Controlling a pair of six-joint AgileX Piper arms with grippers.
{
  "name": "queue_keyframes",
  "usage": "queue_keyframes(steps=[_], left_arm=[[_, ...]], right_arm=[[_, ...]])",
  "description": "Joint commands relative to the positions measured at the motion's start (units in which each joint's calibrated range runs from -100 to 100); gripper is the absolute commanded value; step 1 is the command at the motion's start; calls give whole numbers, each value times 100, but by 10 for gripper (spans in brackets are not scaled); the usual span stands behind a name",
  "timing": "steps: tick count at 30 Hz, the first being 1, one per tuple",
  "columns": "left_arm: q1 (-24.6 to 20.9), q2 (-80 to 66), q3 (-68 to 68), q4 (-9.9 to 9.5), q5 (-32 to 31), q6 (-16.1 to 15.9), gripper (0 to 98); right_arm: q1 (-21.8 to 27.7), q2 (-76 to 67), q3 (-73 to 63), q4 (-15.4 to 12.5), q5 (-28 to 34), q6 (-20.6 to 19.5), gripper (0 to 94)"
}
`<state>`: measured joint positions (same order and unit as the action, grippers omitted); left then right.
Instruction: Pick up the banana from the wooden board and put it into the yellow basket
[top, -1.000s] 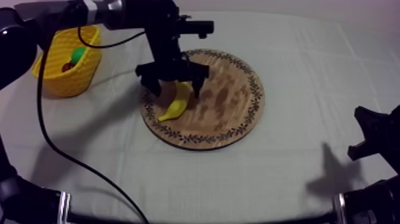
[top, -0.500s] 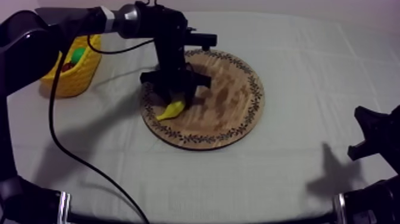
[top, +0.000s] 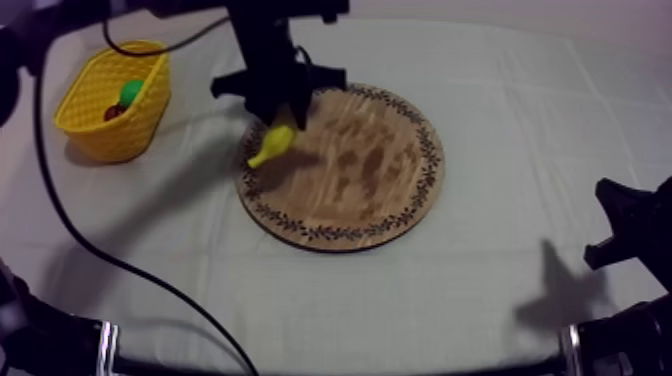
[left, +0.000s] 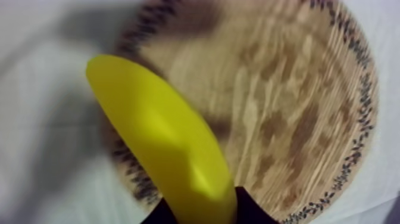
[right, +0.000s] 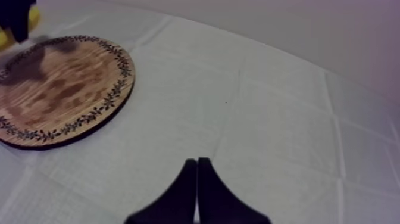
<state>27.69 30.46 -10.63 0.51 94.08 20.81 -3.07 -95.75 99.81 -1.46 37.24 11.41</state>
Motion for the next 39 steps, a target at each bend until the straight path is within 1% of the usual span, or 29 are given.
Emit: queue_keyframes(steps=[1,3,6,9,12,17,20,24,27,28,29,32,35,37,39], left_arm=[[-110,-873,55,-139,181,41,181],[-258,-1290,120,-228,275,9,184],[-538,-1787,229,-324,334,-119,186],[-865,-2134,363,-430,355,-278,188],[-1230,-2309,418,-513,326,-509,190],[-1807,-2273,301,-581,286,-968,194],[-2036,-2063,151,-632,280,-1193,200],[-2223,-1746,1,-703,264,-1367,214],[-2353,-1555,-32,-684,189,-1441,240],[-2394,-1512,-15,-666,147,-1450,267],[-2432,-1482,21,-645,94,-1451,319],[-2507,-1481,213,-594,-57,-1436,528],[-2518,-1630,507,-570,-245,-1384,677],[-2503,-1846,791,-554,-375,-1332,731],[-2485,-2170,1132,-530,-488,-1269,759]], right_arm=[[1,0,-3,-3,-7,-1,4],[1,0,-3,-3,-7,-1,4],[1,0,-3,-3,-7,-1,4],[1,0,-3,-3,-7,-1,4],[1,0,-3,-3,-7,-1,4],[1,0,-3,-3,-7,-1,4],[1,0,-3,-3,-7,-1,4],[1,0,-3,-3,-7,-1,4],[1,0,-3,-3,-7,-1,4],[1,0,-3,-3,-7,-1,4],[1,0,-3,-3,-7,-1,4],[1,0,-3,-3,-7,-1,4],[1,0,-3,-3,-7,-1,4],[1,0,-3,-3,-7,-1,4],[1,0,-3,-3,-7,-1,4]])
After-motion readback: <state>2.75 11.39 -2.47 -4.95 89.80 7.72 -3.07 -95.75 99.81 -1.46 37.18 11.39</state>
